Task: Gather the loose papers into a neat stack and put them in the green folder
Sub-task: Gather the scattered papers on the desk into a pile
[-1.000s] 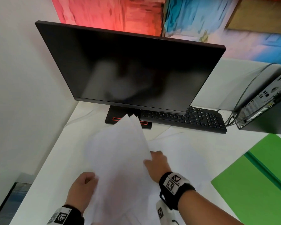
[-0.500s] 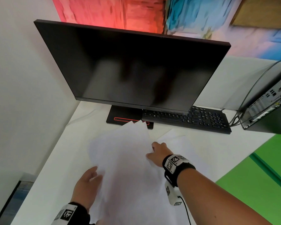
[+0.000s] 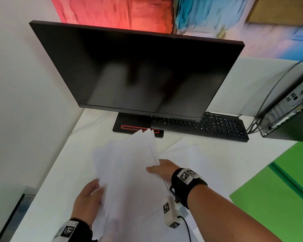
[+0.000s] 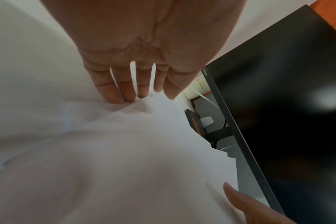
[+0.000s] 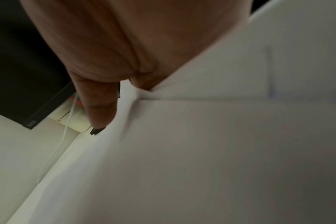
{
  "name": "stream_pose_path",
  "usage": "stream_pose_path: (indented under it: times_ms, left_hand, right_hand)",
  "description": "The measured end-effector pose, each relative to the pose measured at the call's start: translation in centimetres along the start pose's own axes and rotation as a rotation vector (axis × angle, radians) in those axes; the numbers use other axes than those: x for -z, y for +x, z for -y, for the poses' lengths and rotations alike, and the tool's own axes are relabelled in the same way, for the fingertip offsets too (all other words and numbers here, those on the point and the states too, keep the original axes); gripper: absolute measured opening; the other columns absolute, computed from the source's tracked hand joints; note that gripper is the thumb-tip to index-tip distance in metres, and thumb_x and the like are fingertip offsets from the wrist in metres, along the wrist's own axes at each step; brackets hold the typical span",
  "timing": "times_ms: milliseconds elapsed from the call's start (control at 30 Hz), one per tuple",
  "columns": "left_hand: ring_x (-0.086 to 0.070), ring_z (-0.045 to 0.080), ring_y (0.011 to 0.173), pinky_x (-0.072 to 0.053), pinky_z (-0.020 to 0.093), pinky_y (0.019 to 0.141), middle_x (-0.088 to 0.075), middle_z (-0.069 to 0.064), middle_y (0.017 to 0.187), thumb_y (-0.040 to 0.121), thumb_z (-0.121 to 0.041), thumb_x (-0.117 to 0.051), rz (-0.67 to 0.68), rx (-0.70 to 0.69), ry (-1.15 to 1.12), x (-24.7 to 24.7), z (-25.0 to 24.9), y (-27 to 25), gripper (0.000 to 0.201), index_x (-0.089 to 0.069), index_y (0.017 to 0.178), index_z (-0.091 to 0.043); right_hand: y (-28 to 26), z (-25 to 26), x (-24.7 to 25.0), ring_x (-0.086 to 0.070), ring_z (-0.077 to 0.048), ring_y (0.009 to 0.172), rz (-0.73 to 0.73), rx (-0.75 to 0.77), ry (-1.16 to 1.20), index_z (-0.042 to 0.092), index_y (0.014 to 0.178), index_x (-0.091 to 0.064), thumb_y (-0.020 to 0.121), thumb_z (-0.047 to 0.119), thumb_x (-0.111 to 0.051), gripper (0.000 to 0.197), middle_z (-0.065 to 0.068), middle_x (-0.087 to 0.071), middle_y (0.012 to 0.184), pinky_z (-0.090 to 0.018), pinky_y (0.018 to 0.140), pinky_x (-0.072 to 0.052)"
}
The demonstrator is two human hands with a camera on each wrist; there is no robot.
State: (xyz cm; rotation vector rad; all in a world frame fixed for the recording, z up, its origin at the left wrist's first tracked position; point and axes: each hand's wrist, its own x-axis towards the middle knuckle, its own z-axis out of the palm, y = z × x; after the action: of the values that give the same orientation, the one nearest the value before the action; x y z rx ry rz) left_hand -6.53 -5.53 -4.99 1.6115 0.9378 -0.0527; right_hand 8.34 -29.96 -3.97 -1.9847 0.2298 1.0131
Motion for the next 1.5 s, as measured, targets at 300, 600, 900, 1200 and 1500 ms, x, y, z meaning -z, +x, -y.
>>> stream_pose_path:
  times_ms: [300,600,900,1200,1500]
  left_hand:
    - [-0.064,0.03,0.104,-0.049,0.047,0.101,-0.067,0.001,0.113,0.078,-0.035,-0.07,0.037,-0.085,0.231,-0.4,-1.4,-1.8,0.045,-0.063,0.122,-0.028]
    - [-0.063,0.025,0.105,-0.048,0.041,0.1,-0.07,0.008,0.119,0.08,-0.038,-0.067,0.166,-0.103,0.365,-3.0,-1.9,-4.3,0.04,-0.064,0.117,-0.026]
    - [-0.062,0.03,0.112,-0.042,0.035,0.094,-0.066,0.013,0.126,0.095,-0.02,-0.065,0.087,-0.173,0.562,-2.7,-1.2,-4.8,0.035,-0.065,0.129,-0.012]
    - [-0.051,0.034,0.129,-0.041,0.038,0.109,-0.052,0.014,0.143,0.098,-0.033,-0.054,0.195,-0.346,0.875,-9.0,-5.9,-0.6,0.047,-0.055,0.142,-0.015]
    - [-0.048,0.03,0.122,-0.046,0.043,0.097,-0.052,0.008,0.125,0.098,-0.045,-0.043,0.376,-0.391,1.175,-15.7,-9.3,0.4,0.042,-0.055,0.125,-0.015]
  right_hand:
    - [-3.6,-3.9,1.6,-0.072,-0.037,0.102,-0.06,0.074,0.468,0.009,0.108,-0.072,0.087,0.012,-0.069,0.021,-0.018,-0.077,0.107,-0.054,0.096,-0.055]
    - [-4.8,-6.6,-0.1,-0.072,-0.037,0.103,-0.002,-0.016,0.573,0.004,0.104,-0.075,0.076,0.015,-0.079,0.03,-0.019,-0.076,0.109,-0.053,0.099,-0.053]
    - [-8.1,-11.9,2.9,-0.072,-0.036,0.084,-0.212,0.018,0.929,0.001,0.11,-0.072,0.089,-0.001,-0.064,0.023,-0.023,-0.077,0.102,-0.042,0.077,-0.058]
    - [-11.2,-18.7,3.6,-0.07,-0.044,0.098,-0.498,-0.101,0.98,0.002,0.107,-0.069,0.089,-0.002,-0.061,0.021,-0.025,-0.074,0.103,-0.062,0.095,-0.051]
    - [-11.2,-20.5,3.6,-0.071,-0.046,0.093,-0.522,-0.121,0.953,-0.001,0.103,-0.071,0.086,-0.001,-0.066,0.018,-0.027,-0.076,0.097,-0.067,0.094,-0.05]
